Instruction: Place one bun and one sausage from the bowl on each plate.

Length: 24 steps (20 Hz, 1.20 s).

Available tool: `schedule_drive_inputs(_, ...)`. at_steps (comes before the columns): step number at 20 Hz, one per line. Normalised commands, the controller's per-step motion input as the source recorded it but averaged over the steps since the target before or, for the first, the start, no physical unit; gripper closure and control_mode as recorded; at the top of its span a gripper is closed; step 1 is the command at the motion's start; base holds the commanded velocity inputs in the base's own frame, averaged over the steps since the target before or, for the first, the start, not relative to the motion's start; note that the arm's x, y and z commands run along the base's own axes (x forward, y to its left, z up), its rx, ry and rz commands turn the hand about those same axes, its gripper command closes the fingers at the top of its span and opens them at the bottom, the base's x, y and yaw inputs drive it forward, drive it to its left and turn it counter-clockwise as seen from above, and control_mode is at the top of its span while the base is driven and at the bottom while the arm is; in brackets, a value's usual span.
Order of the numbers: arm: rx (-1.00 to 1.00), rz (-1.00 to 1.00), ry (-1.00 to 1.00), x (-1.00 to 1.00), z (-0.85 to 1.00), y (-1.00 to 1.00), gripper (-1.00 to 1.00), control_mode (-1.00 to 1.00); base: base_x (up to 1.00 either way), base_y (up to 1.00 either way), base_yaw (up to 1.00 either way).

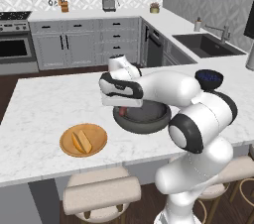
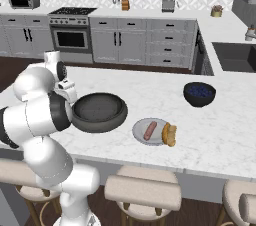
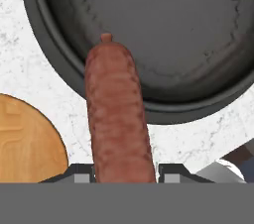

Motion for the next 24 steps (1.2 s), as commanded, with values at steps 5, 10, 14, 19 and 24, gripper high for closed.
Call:
schedule_drive_inputs(5, -0.04, 0.33, -0.10, -0.82, 0.10, 0.98, 1.00, -1.00, 0.00, 0.00, 0.00)
schedule_drive_inputs(10, -0.08, 0.52, -0.16, -0.09, -0.04, 0.68, 1.00, -1.00, 0.00, 0.00, 0.00)
schedule_drive_inputs(14, -0.03, 0.65, -0.08, 0.05, -0.24, 0.24, 1.00, -1.00, 0.00, 0.00, 0.00)
schedule_drive_inputs(19, -0.01, 0.47, 0.04, 0.07, -0.37, 0.16, 1.00, -1.00, 0.00, 0.00, 0.00)
schedule_drive_inputs(24, -0.04, 0.04, 0.09, 0.23, -0.51, 0.24, 1.00, -1.00, 0.00, 0.00, 0.00)
